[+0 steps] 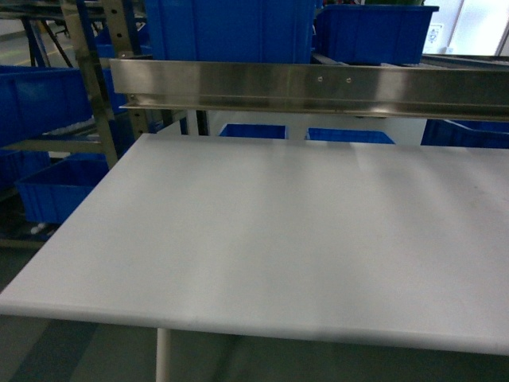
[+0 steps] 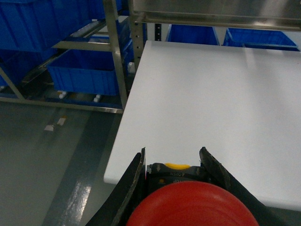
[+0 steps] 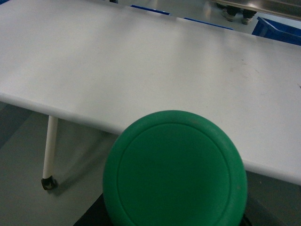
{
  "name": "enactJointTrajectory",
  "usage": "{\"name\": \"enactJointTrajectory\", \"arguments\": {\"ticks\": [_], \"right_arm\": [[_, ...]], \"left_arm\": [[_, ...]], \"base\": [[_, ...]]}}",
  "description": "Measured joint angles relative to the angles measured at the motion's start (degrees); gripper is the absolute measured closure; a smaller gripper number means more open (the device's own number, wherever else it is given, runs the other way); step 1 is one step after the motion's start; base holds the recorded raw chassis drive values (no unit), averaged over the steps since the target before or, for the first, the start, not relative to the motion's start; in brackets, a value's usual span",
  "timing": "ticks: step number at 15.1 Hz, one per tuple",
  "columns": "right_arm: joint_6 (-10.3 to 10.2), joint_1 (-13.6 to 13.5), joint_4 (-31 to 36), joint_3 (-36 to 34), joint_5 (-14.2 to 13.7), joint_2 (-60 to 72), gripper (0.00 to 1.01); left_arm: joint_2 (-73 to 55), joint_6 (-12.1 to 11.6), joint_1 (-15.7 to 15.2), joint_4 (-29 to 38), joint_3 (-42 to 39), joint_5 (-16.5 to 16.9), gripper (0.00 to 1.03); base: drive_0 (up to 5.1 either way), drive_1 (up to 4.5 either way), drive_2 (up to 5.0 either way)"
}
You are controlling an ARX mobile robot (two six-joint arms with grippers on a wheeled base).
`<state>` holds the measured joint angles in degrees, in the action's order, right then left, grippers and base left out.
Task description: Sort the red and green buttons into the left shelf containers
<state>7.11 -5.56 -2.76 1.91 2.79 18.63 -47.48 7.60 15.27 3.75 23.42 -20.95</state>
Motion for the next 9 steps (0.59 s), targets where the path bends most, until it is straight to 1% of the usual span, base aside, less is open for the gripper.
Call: {"name": "enactJointTrajectory", "arguments": {"ticks": [5, 9], "right_arm": [[0.00, 0.00, 0.11, 0.00, 0.00, 0.00, 0.67], [0.00, 0.00, -0.04, 0.00, 0.00, 0.00, 0.67]], "left_arm": [[0.13, 0.00, 0.00, 0.11, 0.00, 0.00, 0.74], [0.13, 0.00, 0.00, 0.09, 0.00, -0.02, 0.74]], "base": [[-4.9, 2.49, 2.5], [-4.7, 3.82, 0.9]]}}
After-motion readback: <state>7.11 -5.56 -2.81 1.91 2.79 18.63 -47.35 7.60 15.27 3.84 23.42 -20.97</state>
